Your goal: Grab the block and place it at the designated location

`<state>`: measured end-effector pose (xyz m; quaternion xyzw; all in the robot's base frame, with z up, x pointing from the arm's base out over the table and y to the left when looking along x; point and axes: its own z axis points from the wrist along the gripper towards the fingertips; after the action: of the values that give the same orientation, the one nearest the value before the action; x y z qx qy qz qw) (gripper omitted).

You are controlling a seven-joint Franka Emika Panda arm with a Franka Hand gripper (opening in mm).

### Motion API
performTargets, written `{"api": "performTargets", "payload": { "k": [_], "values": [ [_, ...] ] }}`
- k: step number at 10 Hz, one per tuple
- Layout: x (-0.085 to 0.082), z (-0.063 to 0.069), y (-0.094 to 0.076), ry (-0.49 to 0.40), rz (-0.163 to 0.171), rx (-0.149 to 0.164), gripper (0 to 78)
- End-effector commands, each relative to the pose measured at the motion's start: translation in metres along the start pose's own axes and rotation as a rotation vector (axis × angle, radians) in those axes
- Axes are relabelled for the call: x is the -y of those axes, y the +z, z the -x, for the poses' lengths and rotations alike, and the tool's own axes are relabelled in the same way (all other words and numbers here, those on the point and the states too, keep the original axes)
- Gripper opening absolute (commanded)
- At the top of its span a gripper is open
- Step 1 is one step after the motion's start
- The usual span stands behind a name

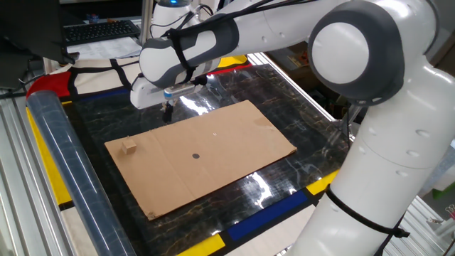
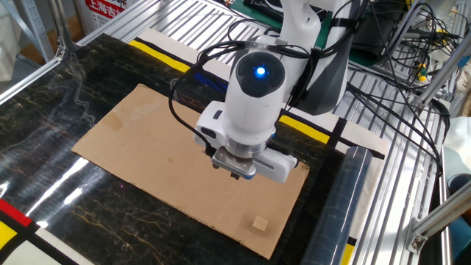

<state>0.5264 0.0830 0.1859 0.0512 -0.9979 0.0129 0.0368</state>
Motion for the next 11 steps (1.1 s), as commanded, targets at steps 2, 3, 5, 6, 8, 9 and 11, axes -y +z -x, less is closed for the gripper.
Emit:
{"api": "performTargets", "payload": {
  "k": [2,3,5,6,8,9,11],
  "values": [
    [0.0,0.001,-0.002,0.01,-0.006,-0.008,0.0],
    [0.0,0.001,-0.002,0.009,-0.004,-0.009,0.0],
    [0.0,0.001,-0.002,-0.056,-0.006,-0.03,0.0],
    [0.0,0.001,-0.002,-0.056,-0.006,-0.035,0.0],
    [-0.005,0.005,0.004,-0.049,-0.018,-0.045,0.0],
    [-0.008,0.006,0.007,-0.05,-0.016,-0.041,0.0],
    [-0.03,0.014,0.019,-0.002,-0.014,0.013,0.0]
  ]
}}
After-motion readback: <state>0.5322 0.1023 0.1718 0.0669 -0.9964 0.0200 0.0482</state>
